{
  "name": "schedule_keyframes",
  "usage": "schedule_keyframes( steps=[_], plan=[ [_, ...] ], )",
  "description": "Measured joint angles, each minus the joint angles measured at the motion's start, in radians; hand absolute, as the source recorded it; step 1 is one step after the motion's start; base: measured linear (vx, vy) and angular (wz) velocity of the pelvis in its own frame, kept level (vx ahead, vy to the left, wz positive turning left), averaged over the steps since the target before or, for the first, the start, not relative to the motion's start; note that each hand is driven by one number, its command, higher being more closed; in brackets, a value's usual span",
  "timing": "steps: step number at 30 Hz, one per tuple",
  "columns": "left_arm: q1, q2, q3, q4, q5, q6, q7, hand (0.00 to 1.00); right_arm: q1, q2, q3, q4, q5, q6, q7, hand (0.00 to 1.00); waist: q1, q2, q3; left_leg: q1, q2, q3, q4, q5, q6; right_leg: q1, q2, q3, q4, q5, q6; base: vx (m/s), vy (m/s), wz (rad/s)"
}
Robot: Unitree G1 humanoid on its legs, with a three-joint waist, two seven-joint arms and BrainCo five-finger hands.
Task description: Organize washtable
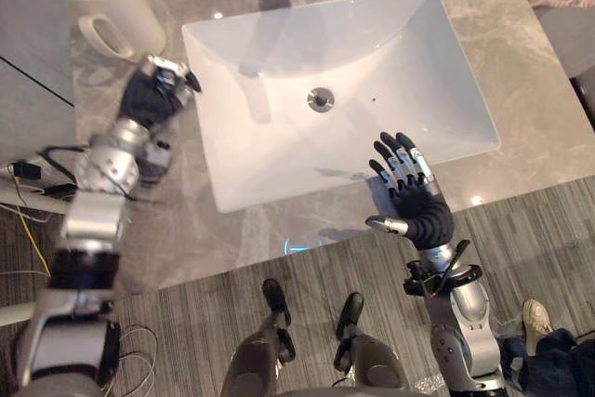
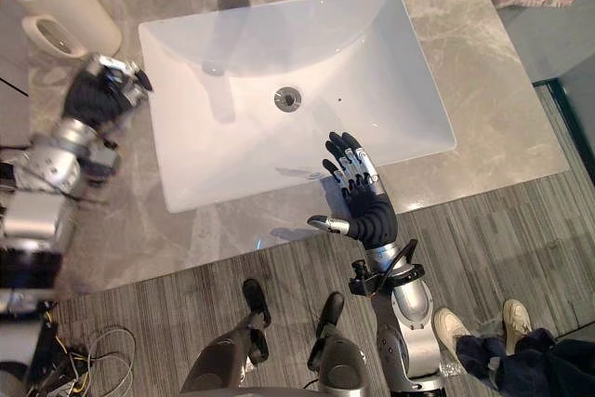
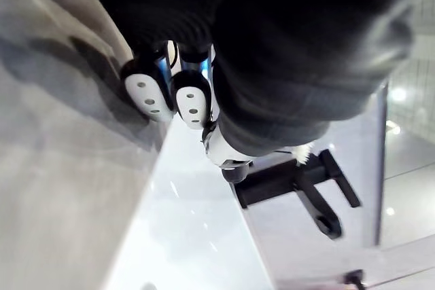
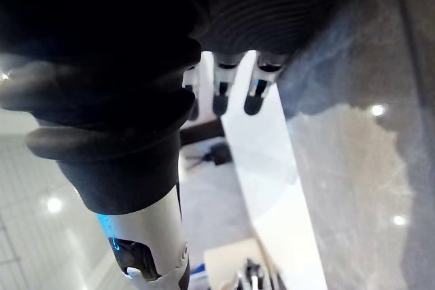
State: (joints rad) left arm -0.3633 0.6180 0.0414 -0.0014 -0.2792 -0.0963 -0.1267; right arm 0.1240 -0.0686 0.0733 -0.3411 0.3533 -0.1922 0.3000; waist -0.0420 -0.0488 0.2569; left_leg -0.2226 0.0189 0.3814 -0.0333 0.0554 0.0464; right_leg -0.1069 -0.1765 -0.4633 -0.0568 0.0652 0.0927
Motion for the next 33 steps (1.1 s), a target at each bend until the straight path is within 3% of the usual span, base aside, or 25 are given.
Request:
schedule_keyframes(
  steps=[1, 2, 6, 7, 10, 13, 18, 23, 26, 33],
  plan=[
    [0.038, -0.024, 0.000, -0.033, -0.022, -0.001, -0.005, 1.00, -0.004, 0.000, -0.003, 0.007, 0.000, 0.002, -0.001, 0.00, 0.001, 0.002, 0.000, 0.007, -0.001, -0.001, -0.003, 0.000, 0.000, 0.005, 0.000, -0.003, 0.000, 0.000, 0.000, -0.02, 0.026, 0.05],
    [0.109, -0.070, 0.000, -0.096, -0.049, -0.003, -0.009, 0.00, -0.010, 0.000, -0.010, 0.021, 0.000, 0.004, -0.003, 0.00, 0.004, 0.006, 0.000, 0.020, -0.003, -0.002, -0.004, 0.000, 0.000, 0.017, -0.002, -0.005, -0.001, -0.002, 0.002, -0.02, 0.025, 0.06],
    [0.297, -0.196, 0.007, -0.196, -0.132, -0.006, -0.030, 0.00, -0.008, 0.000, -0.043, 0.053, 0.008, 0.011, -0.016, 0.00, 0.012, 0.039, -0.026, 0.050, -0.019, -0.021, -0.013, 0.001, 0.000, 0.052, -0.013, -0.030, -0.002, -0.022, 0.018, -0.01, 0.022, 0.12],
    [0.375, -0.254, 0.014, -0.208, -0.147, -0.006, -0.030, 0.00, -0.003, 0.002, -0.065, 0.074, 0.011, 0.019, -0.019, 0.00, 0.019, 0.061, -0.044, 0.074, -0.023, -0.021, -0.022, 0.001, 0.000, 0.072, -0.015, -0.030, -0.002, -0.023, 0.018, 0.00, 0.028, 0.06],
    [0.478, -0.350, 0.042, -0.247, -0.188, -0.007, -0.033, 0.00, 0.013, 0.005, -0.110, 0.092, 0.011, 0.025, -0.025, 0.00, 0.031, 0.077, -0.076, 0.103, -0.027, -0.025, -0.032, 0.001, 0.000, 0.100, -0.017, -0.033, -0.002, -0.031, 0.025, 0.02, 0.031, 0.05],
    [0.594, -0.510, 0.106, -0.281, -0.231, -0.030, -0.026, 0.00, 0.060, 0.044, -0.177, 0.122, 0.010, 0.025, -0.039, 0.00, 0.037, 0.079, -0.106, 0.139, -0.032, -0.048, -0.038, 0.002, -0.002, 0.144, -0.018, -0.056, -0.001, -0.043, 0.031, 0.01, 0.008, 0.18],
    [0.744, -0.658, 0.087, -0.269, -0.285, -0.045, -0.031, 0.00, 0.150, 0.094, -0.202, 0.121, 0.006, 0.024, -0.040, 0.00, 0.051, 0.067, -0.133, 0.176, -0.036, -0.061, -0.045, 0.002, -0.002, 0.184, -0.020, -0.061, 0.000, -0.049, 0.031, -0.01, 0.019, 0.09],
    [0.800, -0.697, 0.017, -0.219, -0.300, -0.065, -0.072, 0.00, 0.256, 0.112, -0.152, 0.123, -0.012, 0.030, -0.041, 0.00, 0.057, 0.055, -0.169, 0.223, -0.040, -0.071, -0.059, -0.002, -0.008, 0.222, -0.033, -0.087, 0.037, -0.079, 0.035, -0.02, 0.019, 0.11],
    [0.805, -0.704, 0.002, -0.188, -0.300, -0.073, -0.093, 0.00, 0.341, 0.117, -0.121, 0.140, -0.047, 0.065, -0.046, 0.00, 0.057, 0.057, -0.177, 0.230, -0.039, -0.075, -0.065, -0.007, -0.007, 0.225, -0.039, -0.101, 0.063, -0.099, 0.039, -0.04, 0.004, 0.10],
    [0.798, -0.692, -0.007, -0.145, -0.294, -0.084, -0.091, 0.00, 0.386, 0.119, -0.096, 0.167, -0.091, 0.080, -0.103, 0.00, 0.057, 0.065, -0.185, 0.242, -0.032, -0.042, -0.061, -0.006, -0.008, 0.201, -0.057, -0.079, 0.114, -0.124, 0.040, 0.01, 0.003, -0.08]
  ],
)
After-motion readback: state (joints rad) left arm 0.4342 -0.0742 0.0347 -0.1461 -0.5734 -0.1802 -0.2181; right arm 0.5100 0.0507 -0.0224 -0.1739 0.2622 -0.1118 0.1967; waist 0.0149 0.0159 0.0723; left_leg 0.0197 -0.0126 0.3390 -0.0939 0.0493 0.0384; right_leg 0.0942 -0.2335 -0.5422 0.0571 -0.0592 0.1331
